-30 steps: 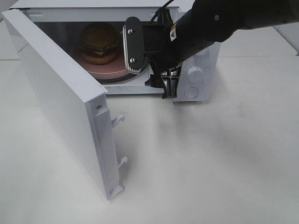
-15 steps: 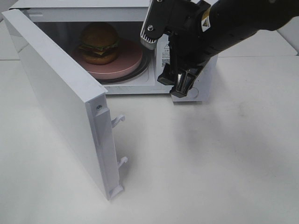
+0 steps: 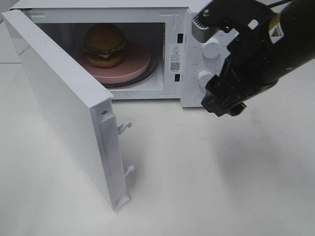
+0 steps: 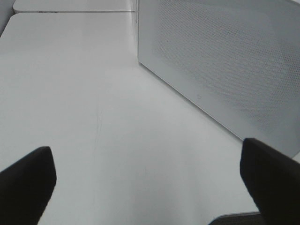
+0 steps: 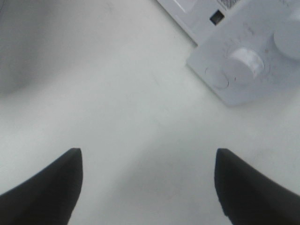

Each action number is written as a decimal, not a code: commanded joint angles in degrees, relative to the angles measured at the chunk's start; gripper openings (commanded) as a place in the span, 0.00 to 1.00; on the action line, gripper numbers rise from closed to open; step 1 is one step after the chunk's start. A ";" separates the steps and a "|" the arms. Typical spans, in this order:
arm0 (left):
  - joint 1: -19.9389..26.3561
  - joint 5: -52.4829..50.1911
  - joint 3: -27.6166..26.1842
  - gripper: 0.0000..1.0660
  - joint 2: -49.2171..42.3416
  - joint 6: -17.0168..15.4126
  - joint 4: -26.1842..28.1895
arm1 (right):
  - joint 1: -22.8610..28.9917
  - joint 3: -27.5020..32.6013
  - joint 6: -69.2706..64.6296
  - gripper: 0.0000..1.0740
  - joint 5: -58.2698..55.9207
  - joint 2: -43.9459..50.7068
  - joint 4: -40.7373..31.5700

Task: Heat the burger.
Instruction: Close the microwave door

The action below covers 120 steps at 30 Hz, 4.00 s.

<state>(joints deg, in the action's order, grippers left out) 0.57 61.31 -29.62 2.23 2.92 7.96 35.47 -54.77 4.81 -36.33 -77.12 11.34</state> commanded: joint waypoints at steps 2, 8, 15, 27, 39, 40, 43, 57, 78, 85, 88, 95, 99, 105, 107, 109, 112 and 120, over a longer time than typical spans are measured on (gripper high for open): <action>0.23 -0.23 0.06 0.95 0.06 -0.06 0.23 | 0.06 0.86 -4.81 0.71 -6.13 3.32 -0.29; 0.23 -0.23 0.06 0.95 0.06 -0.06 0.23 | 0.06 1.20 -6.25 0.71 -15.30 10.20 -4.24; 0.23 -0.23 0.06 0.95 0.06 -0.06 0.23 | 0.06 1.43 -6.42 0.71 -19.82 15.64 -4.58; 0.23 -0.23 0.06 0.95 0.06 -0.06 0.23 | 0.06 10.71 -9.34 0.71 -23.09 28.82 -4.18; 0.23 -0.23 0.06 0.95 0.06 -0.06 0.23 | -11.17 17.82 -9.05 0.71 -25.50 44.29 -4.35; 0.23 -0.23 0.06 0.95 0.06 -0.06 0.23 | -11.17 17.82 -9.05 0.71 -25.50 44.29 -4.35; 0.23 -0.23 0.06 0.95 0.06 -0.06 0.23 | -15.53 18.96 -9.05 0.71 -26.18 48.13 -4.35; 0.23 -0.23 0.06 0.95 0.06 -0.06 0.23 | -28.13 23.89 -9.22 0.71 -26.41 68.64 -5.67; 0.23 -0.23 0.06 0.95 0.52 -0.06 0.23 | -31.46 26.30 -8.25 0.70 -20.80 78.95 -7.28; 0.23 -0.23 0.06 0.95 0.52 -0.06 0.23 | -31.46 26.30 -8.25 0.70 -20.80 78.95 -7.28; 0.23 -0.23 0.06 0.95 0.52 -0.06 0.23 | -31.46 26.30 -8.25 0.70 -20.80 78.95 -7.28; 0.23 -0.23 0.06 0.95 0.52 -0.06 0.23 | -31.46 26.30 -8.25 0.70 -20.80 78.95 -7.28; 0.23 -0.23 0.06 0.95 0.52 -0.06 0.23 | -31.46 26.30 -8.25 0.70 -20.80 78.95 -7.28; 0.23 -0.23 0.06 0.95 0.52 -0.06 0.23 | -31.46 26.30 -8.25 0.70 -20.80 78.95 -7.28; 0.23 -0.23 0.06 0.95 0.52 -0.06 0.23 | -31.46 26.30 -8.25 0.70 -20.80 78.95 -7.28; 0.23 -0.23 0.06 0.95 0.52 -0.06 0.23 | -31.46 26.30 -8.25 0.70 -20.80 78.95 -7.28; 0.23 -0.23 0.06 0.95 0.52 -0.06 0.23 | -31.46 26.30 -8.25 0.70 -20.80 78.95 -7.28; 0.23 -0.23 0.06 0.95 0.52 -0.06 0.52 | -31.46 26.30 -8.25 0.70 -20.80 78.95 -7.28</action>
<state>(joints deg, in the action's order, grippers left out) 0.57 61.36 -29.51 2.81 2.92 8.02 4.47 -28.65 -4.24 -57.87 0.17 4.24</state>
